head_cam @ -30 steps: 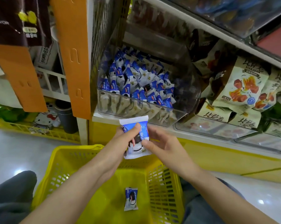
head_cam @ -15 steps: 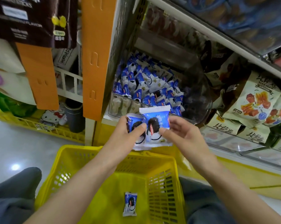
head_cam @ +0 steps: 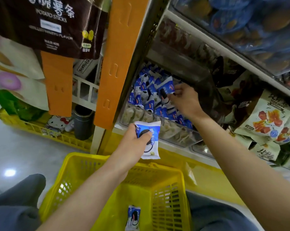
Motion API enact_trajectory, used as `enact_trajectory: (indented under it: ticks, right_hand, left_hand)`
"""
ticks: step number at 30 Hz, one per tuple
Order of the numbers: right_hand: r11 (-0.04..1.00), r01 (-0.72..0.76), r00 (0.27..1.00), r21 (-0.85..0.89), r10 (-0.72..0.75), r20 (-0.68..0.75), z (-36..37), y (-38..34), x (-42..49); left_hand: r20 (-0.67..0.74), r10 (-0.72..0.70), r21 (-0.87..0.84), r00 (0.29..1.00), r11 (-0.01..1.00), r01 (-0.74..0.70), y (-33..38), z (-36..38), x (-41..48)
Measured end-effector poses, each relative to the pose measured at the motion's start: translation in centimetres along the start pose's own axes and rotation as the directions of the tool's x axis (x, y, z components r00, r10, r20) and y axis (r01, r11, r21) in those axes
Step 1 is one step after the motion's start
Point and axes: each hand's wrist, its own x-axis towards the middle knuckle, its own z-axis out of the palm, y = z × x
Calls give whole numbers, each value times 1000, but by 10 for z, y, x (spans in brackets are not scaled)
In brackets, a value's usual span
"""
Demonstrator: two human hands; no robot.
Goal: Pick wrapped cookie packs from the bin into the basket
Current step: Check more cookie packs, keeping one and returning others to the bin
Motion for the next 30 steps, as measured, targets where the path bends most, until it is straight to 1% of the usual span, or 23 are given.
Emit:
enact_trajectory:
  ticks: [5, 7, 9, 11, 13, 15, 17, 19, 22, 24, 25, 27, 29, 30]
  right_hand:
    - [976, -16, 996, -217, 33, 78, 4, 3, 4]
    - [967, -36, 988, -253, 73, 139, 7, -1, 8]
    - [979, -82, 981, -185, 112, 158, 12, -5, 11]
    - [987, -131, 982, -89, 142, 124, 16, -9, 14]
    - [987, -158, 980, -39, 162, 113, 19, -12, 14]
    - [982, -185, 968, -46, 190, 165, 21, -10, 13]
    - [971, -191, 948, -140, 220, 231, 22, -9, 13]
    - [958, -194, 940, -210, 243, 241, 22, -11, 16]
    - [963, -237, 952, -126, 256, 167, 26, -13, 23]
    - [966, -231, 960, -114, 245, 136, 30, -13, 23]
    - [970, -218, 962, -105, 232, 141, 32, -11, 22]
    - [977, -209, 960, -32, 211, 185, 32, -5, 20]
    - [970, -236, 946, 57, 215, 244, 27, -4, 17]
    - [967, -246, 937, 69, 219, 271, 22, -4, 15]
  left_hand:
    - [-2, 0, -19, 1000, 1000, 0, 3, 3, 0]
    - [-1, -6, -29, 1000, 1000, 6, 4, 4, 0]
    - [3, -10, -31, 1000, 999, 10, 5, 5, -2]
    - [7, -9, -39, 1000, 999, 9, 7, 4, -3]
    - [5, -7, -41, 1000, 999, 7, 8, 3, -4]
    - [3, -11, -35, 1000, 999, 11, 10, 2, -4]
    - [9, -7, -31, 1000, 999, 8, 11, 2, -5]
    - [16, -2, -27, 1000, 1000, 3, 11, 2, -6]
    - [10, 1, -15, 1000, 1000, -1, 12, 3, -7]
    - [5, 12, 2, 1000, 1000, -12, 11, 3, -7]
    - [3, 18, 6, 1000, 1000, -18, 11, 3, -7]
    - [7, 24, 9, 1000, 1000, -24, 11, 3, -6]
    - [10, 26, 16, 1000, 1000, -26, 12, 3, -6]
    - [7, 28, 24, 1000, 999, -28, 13, 3, -7]
